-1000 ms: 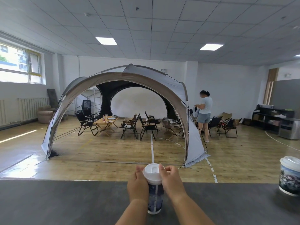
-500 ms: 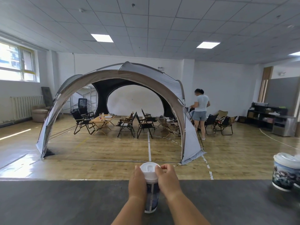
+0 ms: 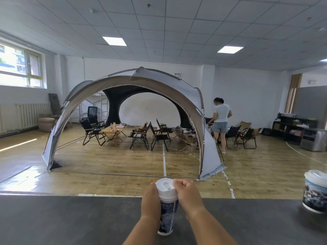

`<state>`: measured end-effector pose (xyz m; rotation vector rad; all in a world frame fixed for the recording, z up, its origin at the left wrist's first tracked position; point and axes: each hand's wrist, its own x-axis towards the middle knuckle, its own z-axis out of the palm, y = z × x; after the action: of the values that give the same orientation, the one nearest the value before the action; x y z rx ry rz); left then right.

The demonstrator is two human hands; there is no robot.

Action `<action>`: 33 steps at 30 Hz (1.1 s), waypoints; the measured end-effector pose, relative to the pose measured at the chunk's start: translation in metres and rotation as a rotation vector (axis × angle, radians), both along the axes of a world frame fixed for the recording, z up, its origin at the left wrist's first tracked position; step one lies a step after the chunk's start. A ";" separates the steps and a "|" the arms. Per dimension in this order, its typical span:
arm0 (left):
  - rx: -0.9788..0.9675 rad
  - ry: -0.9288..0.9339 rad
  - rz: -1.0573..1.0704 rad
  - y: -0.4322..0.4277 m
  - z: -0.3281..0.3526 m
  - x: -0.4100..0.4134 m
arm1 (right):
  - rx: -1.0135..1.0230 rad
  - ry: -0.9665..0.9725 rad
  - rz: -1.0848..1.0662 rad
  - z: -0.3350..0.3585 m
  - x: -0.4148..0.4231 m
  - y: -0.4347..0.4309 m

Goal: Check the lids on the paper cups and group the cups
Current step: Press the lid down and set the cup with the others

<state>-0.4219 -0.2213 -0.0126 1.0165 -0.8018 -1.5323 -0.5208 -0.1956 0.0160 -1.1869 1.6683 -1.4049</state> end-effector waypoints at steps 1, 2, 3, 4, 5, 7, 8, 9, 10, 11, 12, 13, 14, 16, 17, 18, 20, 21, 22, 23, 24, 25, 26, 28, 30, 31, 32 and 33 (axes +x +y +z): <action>-0.027 -0.013 0.036 0.001 0.001 -0.001 | -0.040 -0.048 -0.022 -0.006 0.007 0.003; -0.066 -0.037 0.082 0.003 0.002 -0.003 | -0.073 -0.099 -0.037 -0.009 0.015 0.006; -0.106 -0.061 0.113 0.005 0.002 -0.004 | -0.099 -0.130 -0.048 -0.013 0.022 0.009; -0.104 -0.047 0.127 0.010 0.003 -0.006 | -0.123 -0.127 -0.057 -0.015 0.026 0.010; -0.104 -0.013 0.142 0.013 0.003 -0.008 | -0.131 -0.104 -0.062 -0.017 0.027 0.009; -0.061 0.056 0.146 0.012 0.001 -0.008 | -0.109 -0.051 -0.046 -0.014 0.021 0.008; -0.027 0.080 0.124 0.004 -0.004 -0.007 | -0.100 -0.027 -0.026 -0.012 0.016 0.006; -0.011 0.092 0.066 -0.006 -0.010 -0.005 | -0.094 -0.011 0.000 -0.010 0.010 0.005; -0.001 0.096 0.015 -0.012 -0.010 -0.004 | -0.091 0.000 0.029 -0.009 0.006 0.004; -0.020 0.087 -0.027 -0.018 -0.012 -0.002 | -0.089 0.007 0.056 -0.008 0.003 0.003; -0.017 0.098 -0.064 -0.017 -0.010 0.000 | -0.086 0.020 0.079 -0.008 0.001 0.003; -0.040 0.099 -0.079 -0.010 -0.002 0.001 | -0.080 0.034 0.097 -0.007 -0.001 0.002; -0.059 0.078 -0.068 -0.005 0.001 0.002 | -0.075 0.047 0.114 -0.007 -0.003 0.001; -0.076 -0.004 -0.042 -0.004 0.007 0.002 | -0.053 0.063 0.163 -0.006 -0.008 -0.001; -0.068 0.014 -0.046 -0.010 0.004 0.001 | -0.039 0.074 0.195 -0.005 -0.012 -0.003; -0.058 0.022 -0.040 -0.022 -0.004 0.001 | -0.026 0.080 0.229 -0.005 -0.015 -0.004; -0.079 -0.092 -0.034 -0.024 -0.007 0.000 | -0.010 0.080 0.289 -0.005 -0.022 -0.005; -0.140 -0.116 -0.058 -0.018 -0.003 0.001 | -0.008 0.072 0.307 -0.006 -0.024 -0.006; -0.199 -0.163 -0.058 -0.010 0.001 0.000 | -0.020 0.065 0.322 -0.006 -0.025 -0.005; -0.249 -0.215 -0.024 -0.003 0.004 0.000 | -0.041 0.082 0.311 -0.008 -0.025 -0.005; -0.253 -0.186 0.026 -0.001 0.004 0.000 | -0.081 0.106 0.260 -0.012 -0.022 -0.004; -0.249 -0.144 0.066 -0.001 0.003 -0.002 | -0.123 0.122 0.166 -0.018 -0.017 -0.003; -0.220 -0.115 0.083 0.002 0.005 -0.005 | -0.167 0.104 0.060 -0.024 -0.010 -0.001; -0.179 -0.072 0.086 0.009 0.007 -0.010 | -0.211 0.044 -0.092 -0.034 0.006 0.005; -0.125 -0.024 0.113 0.013 0.009 -0.013 | -0.217 0.050 -0.123 -0.037 0.014 0.008; -0.110 -0.027 0.110 0.014 0.011 -0.011 | -0.211 0.045 -0.114 -0.036 0.013 0.007; -0.102 -0.034 0.091 0.011 0.011 -0.008 | -0.196 0.047 -0.094 -0.032 0.010 0.006; -0.081 -0.039 0.053 0.007 0.012 -0.004 | -0.180 0.055 -0.071 -0.029 0.005 0.006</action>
<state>-0.4261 -0.2139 -0.0006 1.0026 -0.8511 -1.4278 -0.5158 -0.1897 -0.0129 -1.2873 1.6636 -1.6074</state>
